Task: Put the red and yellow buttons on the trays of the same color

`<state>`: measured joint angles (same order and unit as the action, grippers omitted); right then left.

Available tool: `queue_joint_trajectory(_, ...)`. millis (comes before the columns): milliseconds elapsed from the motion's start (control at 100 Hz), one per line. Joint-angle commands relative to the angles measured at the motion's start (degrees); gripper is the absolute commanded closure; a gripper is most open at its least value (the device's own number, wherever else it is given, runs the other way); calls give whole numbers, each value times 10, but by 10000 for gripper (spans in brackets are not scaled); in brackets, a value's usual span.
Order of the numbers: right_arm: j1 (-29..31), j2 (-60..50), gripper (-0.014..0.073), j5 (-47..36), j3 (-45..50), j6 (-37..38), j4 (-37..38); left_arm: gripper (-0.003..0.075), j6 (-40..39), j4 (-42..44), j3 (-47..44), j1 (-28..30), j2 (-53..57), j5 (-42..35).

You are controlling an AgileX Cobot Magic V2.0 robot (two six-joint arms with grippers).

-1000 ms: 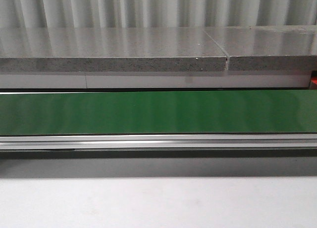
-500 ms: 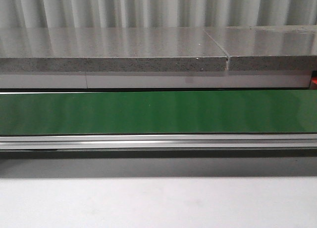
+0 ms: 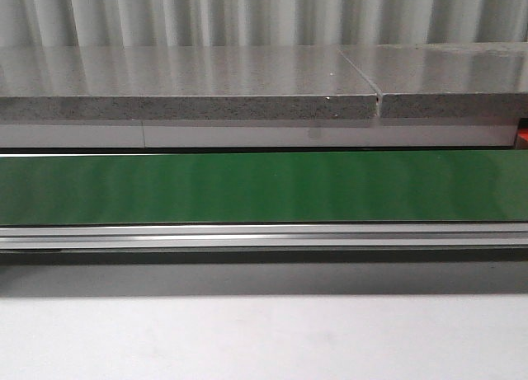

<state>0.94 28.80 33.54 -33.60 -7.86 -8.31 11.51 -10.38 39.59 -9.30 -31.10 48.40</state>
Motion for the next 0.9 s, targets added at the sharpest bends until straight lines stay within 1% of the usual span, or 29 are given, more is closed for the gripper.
queue_joint_trajectory(0,-1,-40,661,-24,5,-6,1,741,-2,-12,14,-3,-2,-51)
queue_joint_trajectory(170,-1,-111,661,-4,31,-6,-2,741,-2,-12,14,-3,-2,-58)
queue_joint_trajectory(340,-1,-125,661,7,38,-6,-2,741,-3,-10,15,-3,-11,-76)
queue_joint_trajectory(380,-1,-125,661,11,38,-6,-2,741,-17,-8,20,0,-20,-78)
queue_joint_trajectory(440,-1,-125,661,22,38,-6,-2,741,-70,5,31,5,-41,-78)
queue_joint_trajectory(530,-1,-125,661,38,38,-6,-2,741,-126,32,58,20,-77,-74)
queue_joint_trajectory(580,-1,-125,661,41,38,-6,-2,741,-140,40,74,31,-104,-74)
queue_joint_trajectory(740,-1,-125,661,41,38,-6,-2,740,-153,40,127,80,-179,-69)
queue_joint_trajectory(840,-1,-125,661,41,38,-6,-2,738,-153,36,158,117,-233,-49)
queue_joint_trajectory(890,-1,-125,661,41,38,-6,-2,724,-153,36,169,134,-256,-36)
